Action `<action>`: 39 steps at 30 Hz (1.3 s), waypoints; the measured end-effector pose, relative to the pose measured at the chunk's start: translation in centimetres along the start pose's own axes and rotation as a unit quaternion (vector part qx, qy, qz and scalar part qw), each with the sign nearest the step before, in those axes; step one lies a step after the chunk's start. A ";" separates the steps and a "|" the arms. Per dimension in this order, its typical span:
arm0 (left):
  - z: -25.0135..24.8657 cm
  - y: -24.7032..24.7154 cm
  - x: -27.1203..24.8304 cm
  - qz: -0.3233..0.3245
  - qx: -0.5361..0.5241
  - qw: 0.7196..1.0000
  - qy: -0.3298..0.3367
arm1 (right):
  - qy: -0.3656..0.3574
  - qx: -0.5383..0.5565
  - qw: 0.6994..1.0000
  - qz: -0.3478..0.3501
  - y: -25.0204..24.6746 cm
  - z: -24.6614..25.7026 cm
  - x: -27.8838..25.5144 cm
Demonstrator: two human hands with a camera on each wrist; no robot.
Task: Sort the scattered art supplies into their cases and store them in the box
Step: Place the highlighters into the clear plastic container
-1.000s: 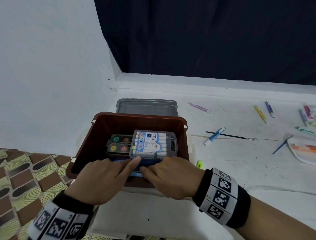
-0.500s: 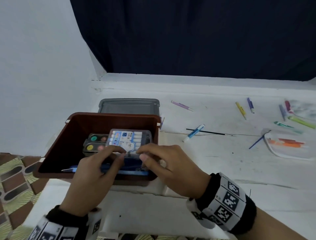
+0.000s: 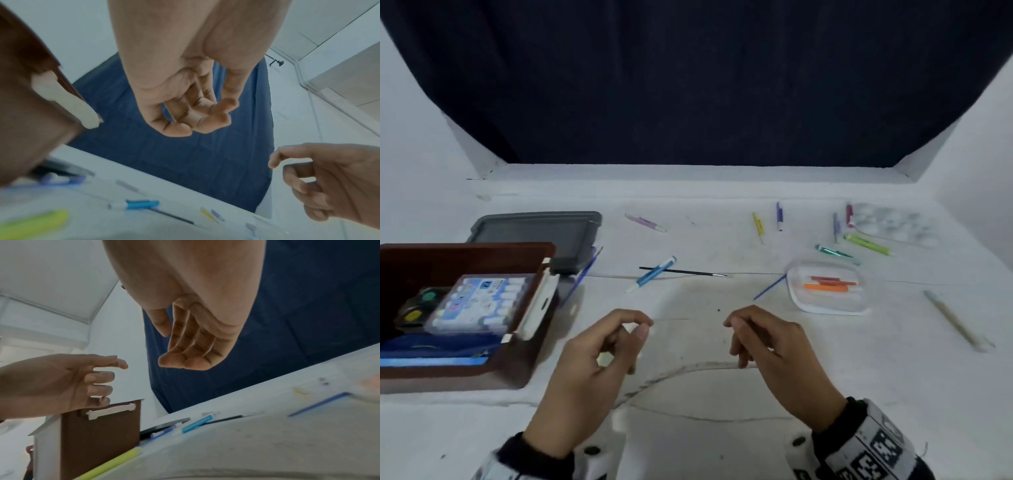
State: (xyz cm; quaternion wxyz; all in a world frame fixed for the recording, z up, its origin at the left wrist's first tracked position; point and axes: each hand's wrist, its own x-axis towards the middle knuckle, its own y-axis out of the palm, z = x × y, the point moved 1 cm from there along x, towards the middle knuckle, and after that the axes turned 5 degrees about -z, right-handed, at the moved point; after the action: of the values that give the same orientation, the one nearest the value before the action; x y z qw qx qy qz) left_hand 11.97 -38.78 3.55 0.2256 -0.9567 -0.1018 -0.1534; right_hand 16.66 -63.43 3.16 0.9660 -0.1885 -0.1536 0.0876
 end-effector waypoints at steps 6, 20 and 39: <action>-1.2 7.7 1.9 0.110 -0.043 0.987 -0.107 | 0.063 -0.024 0.993 -0.092 -8.0 -3.7 -0.3; -1.2 21.7 12.4 0.245 -0.159 0.913 -0.286 | 0.262 -0.127 0.931 -0.219 -19.9 -16.1 5.8; -2.6 21.3 7.4 0.092 -0.097 0.929 -0.346 | 0.211 -0.048 0.972 0.092 -19.7 -14.9 7.4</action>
State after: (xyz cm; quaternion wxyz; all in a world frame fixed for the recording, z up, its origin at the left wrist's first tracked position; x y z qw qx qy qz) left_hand 23.86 -57.79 -0.25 0.0958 -0.9726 -0.0703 0.1997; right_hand 30.72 -84.77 -0.36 0.9543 -0.2620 0.0675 0.1272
